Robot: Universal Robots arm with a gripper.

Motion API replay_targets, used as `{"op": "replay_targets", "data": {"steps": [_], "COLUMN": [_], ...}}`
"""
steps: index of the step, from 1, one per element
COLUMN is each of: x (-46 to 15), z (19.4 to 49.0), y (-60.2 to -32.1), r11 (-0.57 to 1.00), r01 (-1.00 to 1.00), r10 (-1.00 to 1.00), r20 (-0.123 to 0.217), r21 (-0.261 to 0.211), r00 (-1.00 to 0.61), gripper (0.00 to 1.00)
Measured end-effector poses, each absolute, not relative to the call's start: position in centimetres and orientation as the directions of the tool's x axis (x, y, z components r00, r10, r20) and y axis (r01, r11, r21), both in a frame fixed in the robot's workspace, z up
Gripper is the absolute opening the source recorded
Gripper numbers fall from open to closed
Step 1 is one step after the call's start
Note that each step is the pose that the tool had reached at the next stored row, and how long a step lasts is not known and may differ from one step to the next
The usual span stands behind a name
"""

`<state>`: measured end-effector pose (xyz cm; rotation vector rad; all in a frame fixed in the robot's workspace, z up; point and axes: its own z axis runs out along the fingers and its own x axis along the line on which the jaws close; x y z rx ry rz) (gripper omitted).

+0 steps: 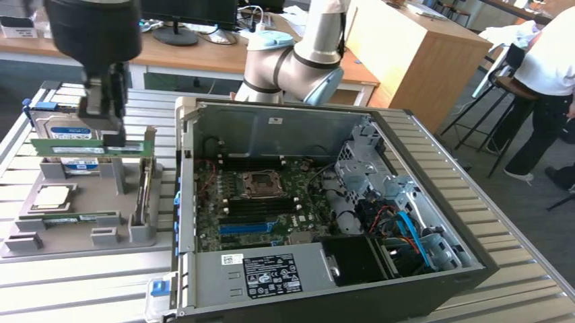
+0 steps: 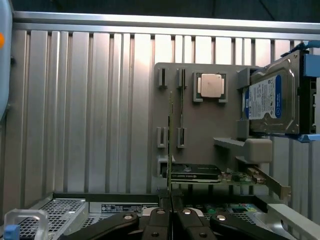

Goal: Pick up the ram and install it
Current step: 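Pick up the ram and move it above insertion slot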

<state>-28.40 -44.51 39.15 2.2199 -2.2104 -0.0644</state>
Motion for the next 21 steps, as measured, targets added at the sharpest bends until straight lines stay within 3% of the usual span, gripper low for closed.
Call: {"op": "replay_targets", "data": {"steps": [21], "x": [-20.5], "z": [39.2], "y": [-44.5], "r11": [-0.005], "r01": [-0.999], "r10": [-1.000], "r20": [-0.023], "r21": [0.035], "r00": [0.004], "gripper": [0.11]}}
